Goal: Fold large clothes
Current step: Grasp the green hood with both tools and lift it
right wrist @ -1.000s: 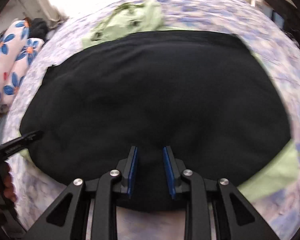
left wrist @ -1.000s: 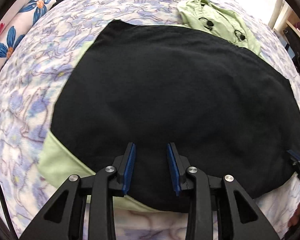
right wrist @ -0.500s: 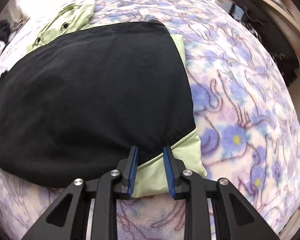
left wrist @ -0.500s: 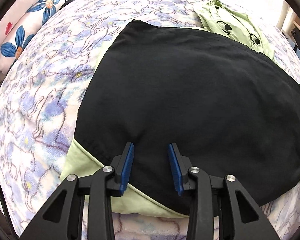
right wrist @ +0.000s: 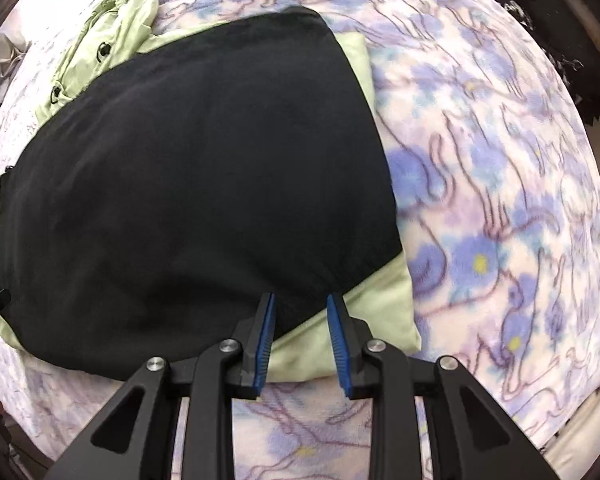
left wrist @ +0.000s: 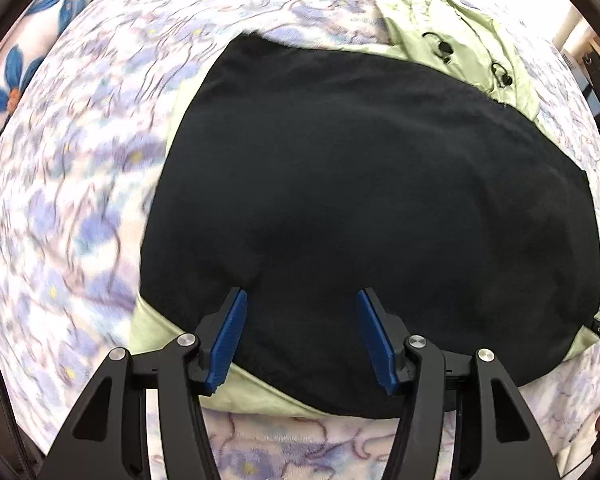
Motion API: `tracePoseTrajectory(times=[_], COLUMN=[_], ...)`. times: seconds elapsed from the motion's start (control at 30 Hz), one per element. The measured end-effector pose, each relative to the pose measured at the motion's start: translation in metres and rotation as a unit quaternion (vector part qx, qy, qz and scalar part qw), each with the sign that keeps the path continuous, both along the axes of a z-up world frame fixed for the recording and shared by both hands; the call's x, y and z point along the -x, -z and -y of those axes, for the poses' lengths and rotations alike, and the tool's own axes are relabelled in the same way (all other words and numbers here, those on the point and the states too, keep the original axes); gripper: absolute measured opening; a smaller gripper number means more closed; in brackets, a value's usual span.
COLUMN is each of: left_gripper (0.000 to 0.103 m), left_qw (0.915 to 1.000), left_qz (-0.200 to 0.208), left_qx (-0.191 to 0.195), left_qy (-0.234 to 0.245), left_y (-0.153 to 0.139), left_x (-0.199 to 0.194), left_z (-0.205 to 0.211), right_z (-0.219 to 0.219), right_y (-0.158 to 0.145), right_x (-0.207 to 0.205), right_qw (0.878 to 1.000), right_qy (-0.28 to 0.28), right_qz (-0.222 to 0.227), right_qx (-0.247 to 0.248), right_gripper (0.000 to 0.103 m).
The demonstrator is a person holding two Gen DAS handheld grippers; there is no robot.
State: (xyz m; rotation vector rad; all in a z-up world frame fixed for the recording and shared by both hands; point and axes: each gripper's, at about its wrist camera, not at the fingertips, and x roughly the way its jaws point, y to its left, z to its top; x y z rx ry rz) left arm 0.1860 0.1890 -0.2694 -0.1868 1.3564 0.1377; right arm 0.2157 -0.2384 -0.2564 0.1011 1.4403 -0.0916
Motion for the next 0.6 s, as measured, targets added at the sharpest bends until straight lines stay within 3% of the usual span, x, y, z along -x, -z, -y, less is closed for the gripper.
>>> tracePoseTrajectory(times=[0.17,0.37,0.6], left_gripper=[0.056,0.056,0.059], left_qw=[0.9994,0.9962,0.9922], left_qz=[0.012,0.060,0.089], left_qx=[0.007,0.027,0.034], left_qy=[0.031,0.057,0.081], left_y=[-0.039,-0.096,-0.116], left_x=[-0.053,-0.130,-0.223], left_z=[0.001,0.006,0.016], right_z=[-0.012,-0.019,-0.045], right_y=[-0.034,-0.087,-0.122], right_x=[-0.055,-0.137,-0.209], right_qw=[0.999,0.994,0.982], right_qy=[-0.027,-0.033,-0.039], right_qz=[0.018,0.080,0.146], right_qx=[-0.017,-0.068,-0.115], right_gripper=[0.026,0.027,0.027])
